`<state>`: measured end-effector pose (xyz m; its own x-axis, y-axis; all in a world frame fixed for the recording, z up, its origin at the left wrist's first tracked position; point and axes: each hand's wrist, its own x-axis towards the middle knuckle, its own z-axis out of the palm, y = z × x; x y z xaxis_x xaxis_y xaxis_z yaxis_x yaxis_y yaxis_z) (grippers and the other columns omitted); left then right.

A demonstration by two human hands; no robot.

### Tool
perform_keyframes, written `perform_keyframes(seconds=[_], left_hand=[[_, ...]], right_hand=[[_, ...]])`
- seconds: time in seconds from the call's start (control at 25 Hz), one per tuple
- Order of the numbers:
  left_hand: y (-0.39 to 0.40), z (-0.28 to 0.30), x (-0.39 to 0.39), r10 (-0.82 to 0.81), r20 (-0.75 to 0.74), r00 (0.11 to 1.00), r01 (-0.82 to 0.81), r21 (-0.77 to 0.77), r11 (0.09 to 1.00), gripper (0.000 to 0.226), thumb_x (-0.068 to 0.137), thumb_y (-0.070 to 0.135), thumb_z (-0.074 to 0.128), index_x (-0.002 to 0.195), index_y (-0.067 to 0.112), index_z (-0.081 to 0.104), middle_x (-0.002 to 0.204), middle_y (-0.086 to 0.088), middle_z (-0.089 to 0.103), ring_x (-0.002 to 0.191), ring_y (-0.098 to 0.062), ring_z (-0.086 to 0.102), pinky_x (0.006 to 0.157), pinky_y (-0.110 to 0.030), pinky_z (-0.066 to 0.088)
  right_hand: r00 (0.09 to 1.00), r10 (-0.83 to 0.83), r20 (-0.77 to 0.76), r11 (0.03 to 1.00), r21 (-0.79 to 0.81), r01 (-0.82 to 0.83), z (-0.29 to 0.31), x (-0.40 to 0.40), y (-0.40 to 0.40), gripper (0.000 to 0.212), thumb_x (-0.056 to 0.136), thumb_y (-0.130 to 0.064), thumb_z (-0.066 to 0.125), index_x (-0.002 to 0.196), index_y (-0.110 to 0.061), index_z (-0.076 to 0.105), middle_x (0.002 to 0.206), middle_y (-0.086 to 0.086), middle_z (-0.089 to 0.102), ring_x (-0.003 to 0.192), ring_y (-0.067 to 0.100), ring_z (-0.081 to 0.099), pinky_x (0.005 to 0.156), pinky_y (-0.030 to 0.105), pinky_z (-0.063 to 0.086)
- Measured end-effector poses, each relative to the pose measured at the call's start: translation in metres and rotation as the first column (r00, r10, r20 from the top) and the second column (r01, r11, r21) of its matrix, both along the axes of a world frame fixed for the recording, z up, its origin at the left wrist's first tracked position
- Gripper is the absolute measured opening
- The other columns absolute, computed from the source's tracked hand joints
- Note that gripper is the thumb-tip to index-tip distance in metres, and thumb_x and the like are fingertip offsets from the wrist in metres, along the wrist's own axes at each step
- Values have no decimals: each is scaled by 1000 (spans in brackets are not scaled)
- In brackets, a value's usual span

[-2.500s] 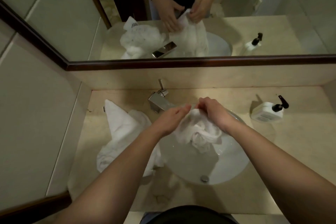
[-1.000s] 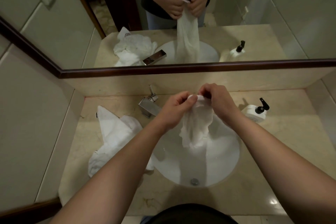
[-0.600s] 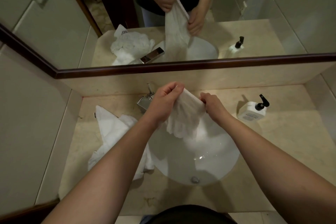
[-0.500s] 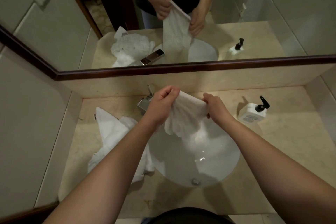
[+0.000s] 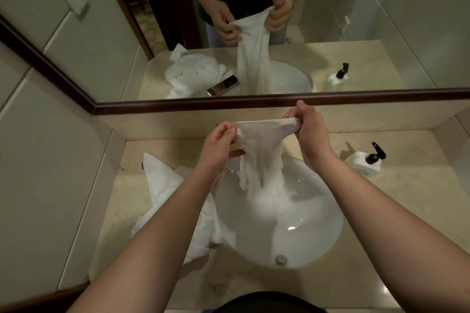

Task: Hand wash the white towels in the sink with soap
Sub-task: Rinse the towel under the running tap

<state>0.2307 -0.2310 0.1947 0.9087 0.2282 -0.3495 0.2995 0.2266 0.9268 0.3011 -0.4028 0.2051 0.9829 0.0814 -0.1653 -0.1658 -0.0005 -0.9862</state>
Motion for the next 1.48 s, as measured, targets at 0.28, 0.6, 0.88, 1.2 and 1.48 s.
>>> perform_keyframes(seconds=[0.28, 0.6, 0.88, 1.2, 1.48], left_hand=[[-9, -67, -11, 47, -283, 958, -16, 111, 994, 26, 103, 31, 53, 88, 12, 62, 91, -5, 63, 88, -20, 59, 84, -35, 56], [-23, -160, -37, 164, -467, 869, -87, 184, 979, 28, 102, 26, 56, 79, 11, 59, 73, -7, 60, 68, -20, 57, 61, -30, 53], [-10, -230, -19, 164, -433, 886, -196, -30, 980, 40, 97, -4, 55, 135, 6, 49, 110, -11, 61, 96, -21, 61, 75, -25, 55], [-35, -318, -36, 62, -390, 919, 187, 570, 800, 26, 97, 16, 61, 119, 5, 67, 117, -10, 67, 106, -25, 63, 87, -19, 41], [-35, -366, -6, 95, -517, 851, 327, 663, 674, 44, 89, 44, 69, 116, 10, 67, 116, -12, 69, 108, -30, 63, 93, -37, 49]], right_hand=[[977, 111, -181, 942, -294, -161, -79, -33, -20, 16, 91, -18, 56, 77, -12, 51, 67, 2, 46, 67, 18, 46, 60, 32, 35], [937, 56, -345, 877, -431, -211, -172, -40, -28, 20, 86, -17, 63, 71, -18, 49, 67, 5, 52, 66, 22, 49, 62, 31, 38], [940, 13, -342, 903, -399, -157, -236, -25, -17, 18, 90, -11, 62, 105, -21, 59, 101, 2, 61, 93, 18, 57, 78, 29, 47], [918, 81, -388, 803, -520, -291, -314, -47, -23, 34, 94, -21, 61, 127, -13, 61, 131, 8, 58, 122, 20, 54, 92, 21, 36], [940, 68, -334, 752, -602, -269, -363, -26, -7, 46, 90, -42, 65, 128, -18, 58, 122, 10, 54, 109, 25, 56, 99, 37, 44]])
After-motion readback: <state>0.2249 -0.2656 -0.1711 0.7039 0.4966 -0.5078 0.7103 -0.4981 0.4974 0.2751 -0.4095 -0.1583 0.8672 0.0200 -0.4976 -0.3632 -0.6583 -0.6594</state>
